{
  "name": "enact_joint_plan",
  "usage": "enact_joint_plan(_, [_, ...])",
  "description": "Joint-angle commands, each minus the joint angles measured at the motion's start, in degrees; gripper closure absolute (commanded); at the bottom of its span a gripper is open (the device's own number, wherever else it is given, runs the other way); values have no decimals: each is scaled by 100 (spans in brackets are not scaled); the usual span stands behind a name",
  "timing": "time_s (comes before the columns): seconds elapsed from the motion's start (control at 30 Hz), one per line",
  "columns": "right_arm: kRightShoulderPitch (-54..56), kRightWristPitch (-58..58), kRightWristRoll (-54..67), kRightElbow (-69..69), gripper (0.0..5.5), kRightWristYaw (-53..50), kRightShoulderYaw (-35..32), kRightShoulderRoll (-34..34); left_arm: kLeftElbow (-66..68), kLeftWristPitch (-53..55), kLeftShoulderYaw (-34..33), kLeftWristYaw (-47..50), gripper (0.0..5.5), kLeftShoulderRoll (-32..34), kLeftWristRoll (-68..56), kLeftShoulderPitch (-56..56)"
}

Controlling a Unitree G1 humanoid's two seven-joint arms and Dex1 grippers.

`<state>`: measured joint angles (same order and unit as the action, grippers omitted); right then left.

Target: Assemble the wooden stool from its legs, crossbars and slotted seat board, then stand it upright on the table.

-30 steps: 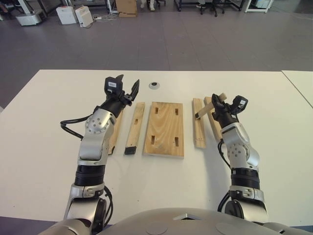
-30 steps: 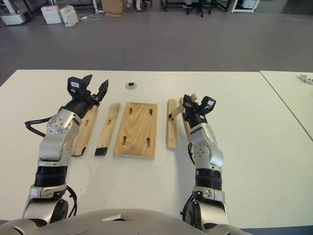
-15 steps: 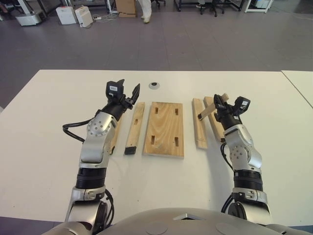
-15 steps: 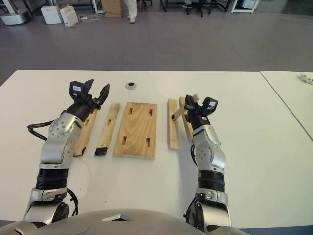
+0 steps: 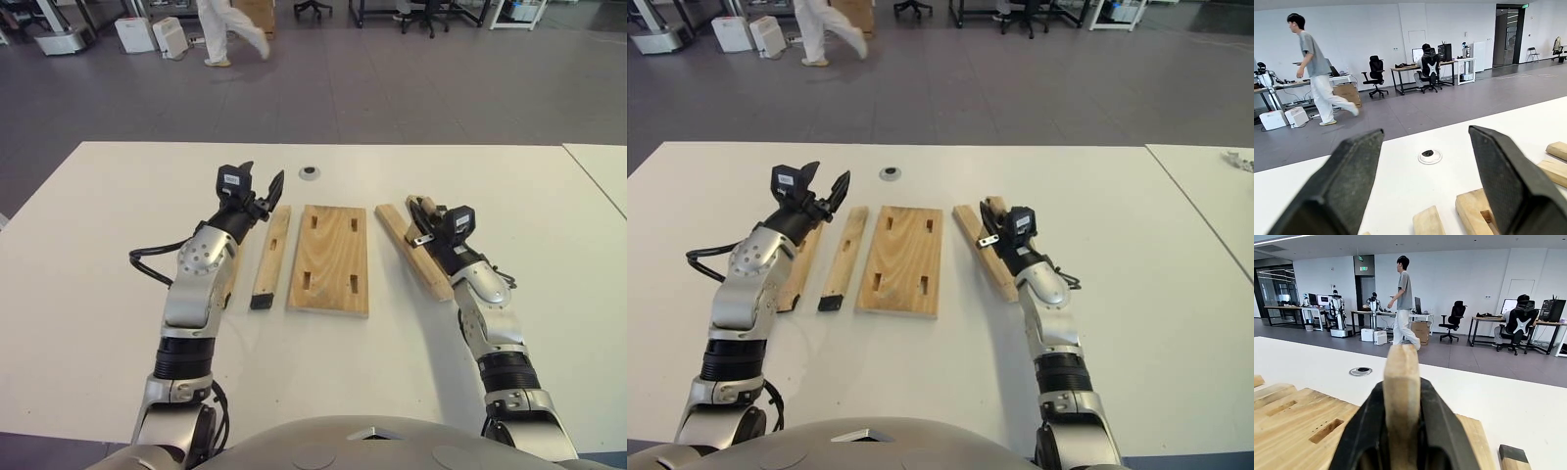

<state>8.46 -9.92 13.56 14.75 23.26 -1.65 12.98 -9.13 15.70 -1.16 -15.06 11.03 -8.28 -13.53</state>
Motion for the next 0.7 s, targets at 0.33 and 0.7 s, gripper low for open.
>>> enact_joint_plan(0.33, [-133,2697,-306,-733,325,-101,198,494,186,-81,65,120,232,-33,99,-22])
enact_joint_plan(0.7, [13,5281,-547,-2081,239,-283,464,870,146,-113,129,159,232,-99,100,58])
